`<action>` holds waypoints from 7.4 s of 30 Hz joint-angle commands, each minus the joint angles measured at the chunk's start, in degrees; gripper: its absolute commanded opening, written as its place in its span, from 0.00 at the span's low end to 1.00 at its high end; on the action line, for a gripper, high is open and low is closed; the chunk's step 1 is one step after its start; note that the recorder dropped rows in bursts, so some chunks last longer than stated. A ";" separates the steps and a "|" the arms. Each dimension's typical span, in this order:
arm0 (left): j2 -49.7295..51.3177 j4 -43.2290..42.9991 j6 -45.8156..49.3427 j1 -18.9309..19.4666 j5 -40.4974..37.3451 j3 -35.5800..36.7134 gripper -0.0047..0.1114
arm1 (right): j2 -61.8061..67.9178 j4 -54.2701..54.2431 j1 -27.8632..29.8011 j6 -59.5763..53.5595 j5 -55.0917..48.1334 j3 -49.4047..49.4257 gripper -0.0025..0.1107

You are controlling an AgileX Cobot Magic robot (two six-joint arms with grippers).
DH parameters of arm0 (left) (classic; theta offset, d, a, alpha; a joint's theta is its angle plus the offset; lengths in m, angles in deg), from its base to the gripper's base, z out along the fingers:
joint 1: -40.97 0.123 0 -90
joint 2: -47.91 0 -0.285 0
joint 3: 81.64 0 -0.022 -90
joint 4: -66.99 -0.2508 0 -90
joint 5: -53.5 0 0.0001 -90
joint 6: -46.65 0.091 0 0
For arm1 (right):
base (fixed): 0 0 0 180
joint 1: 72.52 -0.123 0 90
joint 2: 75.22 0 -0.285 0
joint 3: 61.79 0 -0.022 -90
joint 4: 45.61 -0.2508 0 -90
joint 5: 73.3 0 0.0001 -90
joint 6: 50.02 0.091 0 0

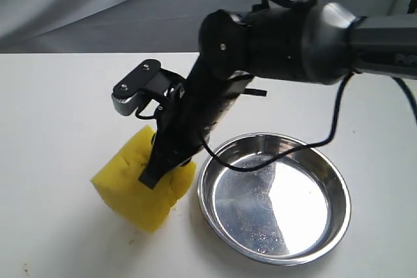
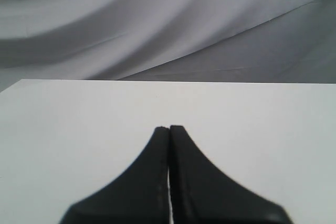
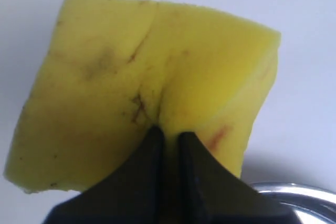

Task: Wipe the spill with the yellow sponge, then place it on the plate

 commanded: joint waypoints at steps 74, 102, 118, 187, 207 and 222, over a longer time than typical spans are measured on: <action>-0.14 0.00 -0.09 0.12 0.16 0.27 0.04 | 12.21 35.94 -5.80 12.26 6.30 -2.61 0.02; -0.14 0.00 -0.09 0.12 0.16 0.27 0.04 | 12.01 21.88 -23.40 1.83 11.16 -2.83 0.02; -0.14 0.00 -0.09 0.12 0.16 0.27 0.04 | 15.96 31.28 -5.41 19.67 19.01 -2.83 0.02; -0.14 0.00 -0.09 0.12 0.16 0.27 0.04 | 18.62 21.22 -16.09 34.34 -23.64 -25.49 0.02; -0.14 0.00 -0.09 0.12 0.16 0.27 0.04 | 17.88 21.91 -16.09 34.72 -23.64 -24.14 0.51; -0.14 0.00 -0.09 0.12 0.16 0.27 0.04 | 13.87 22.61 -16.09 34.32 -23.64 -24.14 0.70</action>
